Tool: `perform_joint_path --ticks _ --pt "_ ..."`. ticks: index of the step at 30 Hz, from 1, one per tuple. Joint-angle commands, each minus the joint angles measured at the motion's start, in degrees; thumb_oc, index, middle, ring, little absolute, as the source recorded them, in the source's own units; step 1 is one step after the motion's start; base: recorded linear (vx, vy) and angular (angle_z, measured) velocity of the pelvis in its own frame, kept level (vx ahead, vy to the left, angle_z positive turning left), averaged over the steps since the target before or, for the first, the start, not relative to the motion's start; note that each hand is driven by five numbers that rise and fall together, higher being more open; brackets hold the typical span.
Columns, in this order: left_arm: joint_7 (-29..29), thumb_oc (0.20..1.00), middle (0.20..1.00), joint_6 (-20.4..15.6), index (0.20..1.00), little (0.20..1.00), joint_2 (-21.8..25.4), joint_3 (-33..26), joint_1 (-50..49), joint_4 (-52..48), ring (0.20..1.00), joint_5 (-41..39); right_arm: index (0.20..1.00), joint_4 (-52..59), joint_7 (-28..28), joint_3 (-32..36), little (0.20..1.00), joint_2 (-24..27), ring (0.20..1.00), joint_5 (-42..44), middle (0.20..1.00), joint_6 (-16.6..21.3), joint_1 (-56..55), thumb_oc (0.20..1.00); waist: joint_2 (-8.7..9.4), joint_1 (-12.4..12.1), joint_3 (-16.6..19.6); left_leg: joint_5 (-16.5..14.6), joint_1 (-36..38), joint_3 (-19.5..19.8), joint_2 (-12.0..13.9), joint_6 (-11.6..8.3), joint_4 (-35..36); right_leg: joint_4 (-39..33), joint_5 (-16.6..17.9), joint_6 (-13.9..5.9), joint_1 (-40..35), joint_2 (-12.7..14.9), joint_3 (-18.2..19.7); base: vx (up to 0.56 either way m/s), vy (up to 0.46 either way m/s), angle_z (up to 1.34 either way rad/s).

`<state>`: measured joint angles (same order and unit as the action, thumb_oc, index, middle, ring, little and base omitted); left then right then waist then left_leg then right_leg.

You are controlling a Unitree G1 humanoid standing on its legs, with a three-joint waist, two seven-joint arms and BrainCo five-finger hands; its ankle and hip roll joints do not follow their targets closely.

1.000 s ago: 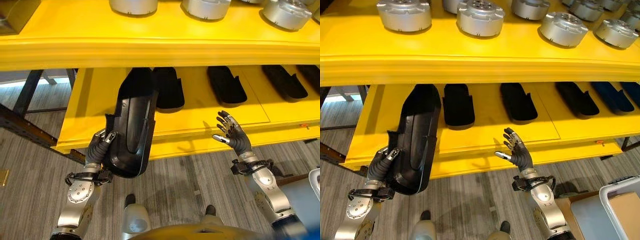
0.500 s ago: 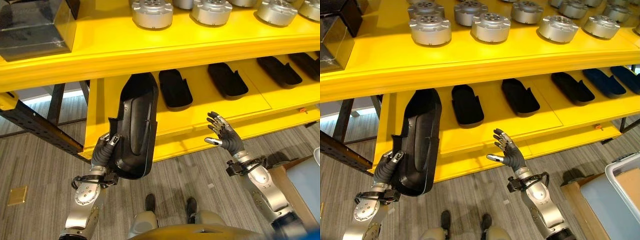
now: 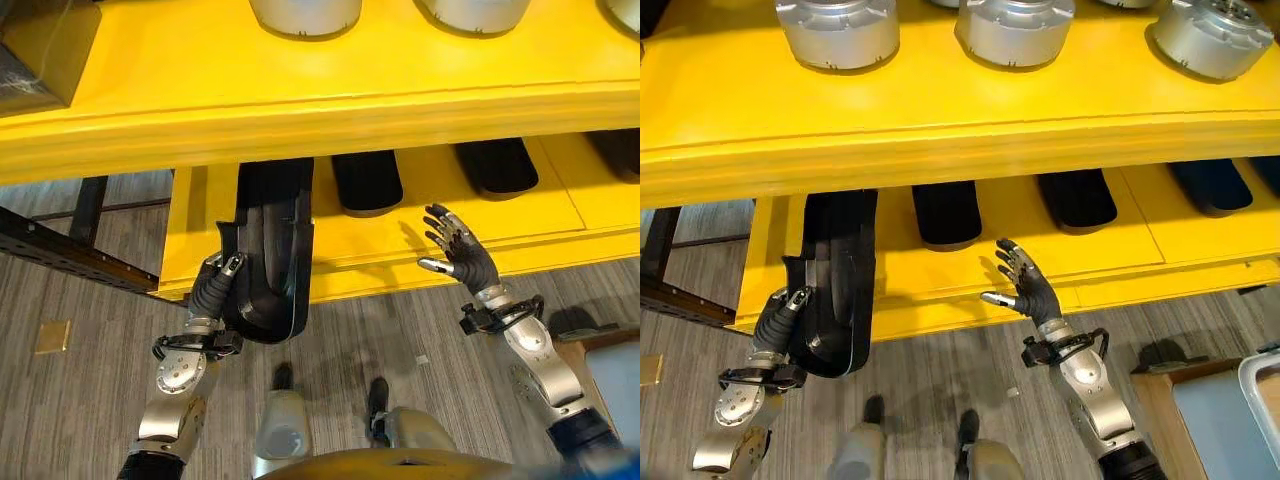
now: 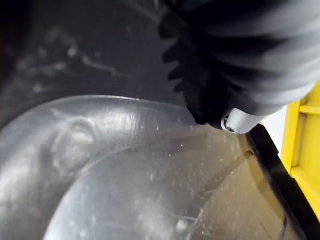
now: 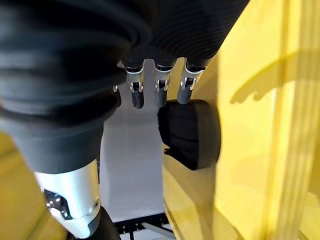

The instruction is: Move parts from the plastic box to the shelf.

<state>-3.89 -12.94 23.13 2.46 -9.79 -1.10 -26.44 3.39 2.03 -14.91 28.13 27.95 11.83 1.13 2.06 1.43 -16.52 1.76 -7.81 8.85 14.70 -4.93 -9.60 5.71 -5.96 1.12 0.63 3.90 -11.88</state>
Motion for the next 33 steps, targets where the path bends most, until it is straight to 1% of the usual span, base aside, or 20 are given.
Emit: perform_joint_path --ticks 1,2,4,7,8,10,11,13,15,17,21,24,27,29,33 --pt "0.7 0.200 0.200 -4.8 0.200 0.200 -0.1 -0.2 3.9 -4.9 0.200 -5.5 1.000 3.0 -0.8 0.9 1.000 0.2 1.000 1.4 1.000 4.1 -2.4 1.000 -1.63 0.2 3.5 0.6 1.9 -3.6 0.4 -1.61 5.3 9.1 2.8 -6.42 7.3 5.9 2.3 -0.06 0.460 0.08" --pt "-0.3 0.200 0.200 -5.3 0.200 0.200 -0.6 1.3 7.2 -2.9 0.200 -6.4 1.000 2.4 -1.7 1.2 1.000 -0.6 1.000 2.2 1.000 4.5 -2.5 1.000 -1.40 0.6 2.7 -0.7 1.0 -4.7 -1.1 -1.74 3.5 8.5 4.1 -7.25 7.0 7.6 2.1 -0.05 0.440 0.48" --pt "-2.0 0.200 0.200 -5.8 0.200 0.200 -0.2 2.0 11.7 -0.2 0.200 -6.7 1.000 2.4 -1.5 -0.1 1.000 -1.2 1.000 2.4 1.000 4.0 -1.2 1.000 -0.15 0.8 2.4 -3.9 0.3 -6.2 -3.2 -1.45 -0.1 6.9 5.9 -8.60 7.0 9.3 4.1 -0.03 0.292 0.37" --pt "-3.2 0.200 0.200 -5.8 0.200 0.200 -0.4 2.9 14.7 1.6 0.200 -6.9 1.000 2.4 -1.5 -0.8 1.000 -1.4 1.000 2.1 1.000 3.5 -0.7 1.000 0.80 1.3 2.7 -5.6 -0.4 -7.2 -4.2 -1.28 -2.6 6.8 6.3 -9.09 7.3 10.2 5.1 0.00 0.136 -0.25" --pt "-4.2 0.200 0.200 -5.7 0.200 0.200 -0.1 3.2 16.6 3.0 0.200 -6.7 1.000 2.5 -1.4 -1.3 1.000 -1.6 1.000 2.1 1.000 3.1 -0.4 1.000 1.28 1.5 3.0 -6.7 -0.9 -7.7 -4.6 -0.99 -4.2 6.9 6.3 -9.33 7.6 10.5 6.0 0.01 0.107 -0.15" --pt "-6.1 0.200 0.200 -5.8 0.200 0.200 0.0 3.3 19.8 3.4 0.200 -7.1 1.000 3.1 -1.7 -2.0 1.000 -1.3 1.000 1.2 1.000 2.6 0.4 1.000 1.69 1.9 3.3 -7.5 -2.0 -8.1 -4.8 -0.96 -6.2 7.5 6.2 -9.60 8.2 10.8 6.6 -0.01 0.070 -0.09" --pt "-6.2 0.200 0.200 -5.8 0.200 0.200 0.0 3.4 19.9 3.4 0.200 -7.1 1.000 3.2 -1.7 -1.9 1.000 -1.3 1.000 1.2 1.000 2.6 0.5 1.000 1.68 1.9 3.3 -7.6 -2.2 -8.1 -4.8 -0.94 -6.5 7.6 6.2 -9.62 8.3 10.8 6.6 -0.02 0.049 -0.06" --pt "-8.4 0.200 0.200 -6.1 0.200 0.200 0.2 3.0 23.6 4.5 0.200 -7.1 1.000 3.2 -1.9 -2.9 1.000 -1.4 1.000 1.4 1.000 2.3 1.6 1.000 2.16 2.2 3.4 -8.6 -3.6 -8.2 -4.7 -0.97 -9.0 8.9 6.0 -9.86 9.4 10.9 7.3 -0.03 0.039 -0.04" --pt "-10.6 0.200 0.200 -6.4 0.200 0.200 0.8 3.8 28.0 6.0 0.200 -6.6 1.000 3.2 -2.2 -3.9 1.000 -1.3 1.000 1.6 1.000 2.0 3.0 1.000 2.43 2.5 3.4 -9.3 -4.7 -8.4 -4.5 -0.98 -11.1 10.5 5.6 -10.09 10.6 11.0 8.0 -0.04 0.027 -0.12" --pt "-11.5 0.200 0.200 -6.3 0.200 0.200 0.9 5.0 31.7 7.8 0.200 -8.3 1.000 3.4 -2.5 -4.9 1.000 -1.3 1.000 2.0 1.000 1.9 4.1 1.000 2.48 2.9 3.4 -10.0 -5.5 -8.3 -4.4 -0.92 -12.5 11.7 5.2 -10.20 11.5 10.9 8.6 -0.04 0.025 -0.17" --pt "-15.5 0.200 0.200 -6.6 0.200 0.200 0.8 8.4 43.6 14.7 0.200 -9.5 1.000 3.7 -2.5 -8.2 1.000 -1.1 1.000 2.3 1.000 1.4 6.9 1.000 2.46 4.0 3.0 -11.7 -8.4 -8.3 -4.0 -0.98 -17.3 15.9 3.7 -9.84 14.9 10.6 10.2 -0.08 0.029 -0.18" --pt "-17.2 0.200 0.200 -6.7 0.200 0.200 0.6 9.0 47.9 17.6 0.200 -10.6 1.000 4.4 -2.2 -9.6 1.000 -0.7 1.000 2.8 1.000 1.2 7.4 1.000 2.47 4.6 2.9 -12.3 -10.3 -8.0 -3.6 -1.05 -19.6 17.9 3.1 -9.66 16.9 10.3 10.8 -0.09 0.003 -0.16" --pt "-19.9 0.200 0.200 -6.9 0.200 0.200 2.1 7.7 54.1 23.7 0.200 -13.2 1.000 8.6 -0.9 -9.9 1.000 0.9 1.000 4.8 1.000 1.5 6.1 1.000 2.56 5.6 3.1 -13.1 -13.6 -7.3 -2.5 -0.97 -22.6 21.4 1.9 -9.29 20.5 9.4 11.4 -0.09 -0.029 -0.08" --pt "-20.6 0.200 0.200 -6.9 0.200 0.200 3.2 6.6 55.9 27.0 0.200 -14.4 1.000 10.5 -0.4 -9.4 1.000 1.6 1.000 5.5 1.000 1.8 5.0 1.000 2.56 6.0 3.4 -13.4 -15.1 -7.2 -2.3 -1.05 -23.7 22.3 1.7 -9.24 21.7 9.1 11.5 -0.05 -0.032 -0.13" --pt "-21.6 0.200 0.200 -6.8 0.200 0.200 5.7 5.3 57.7 30.4 0.200 -14.6 1.000 13.1 0.2 -8.1 1.000 2.6 1.000 6.5 1.000 2.6 3.3 1.000 2.35 6.4 3.8 -13.4 -17.6 -6.5 -2.2 -1.11 -24.8 23.7 1.4 -9.21 24.2 8.7 11.3 -0.04 -0.025 -0.08"
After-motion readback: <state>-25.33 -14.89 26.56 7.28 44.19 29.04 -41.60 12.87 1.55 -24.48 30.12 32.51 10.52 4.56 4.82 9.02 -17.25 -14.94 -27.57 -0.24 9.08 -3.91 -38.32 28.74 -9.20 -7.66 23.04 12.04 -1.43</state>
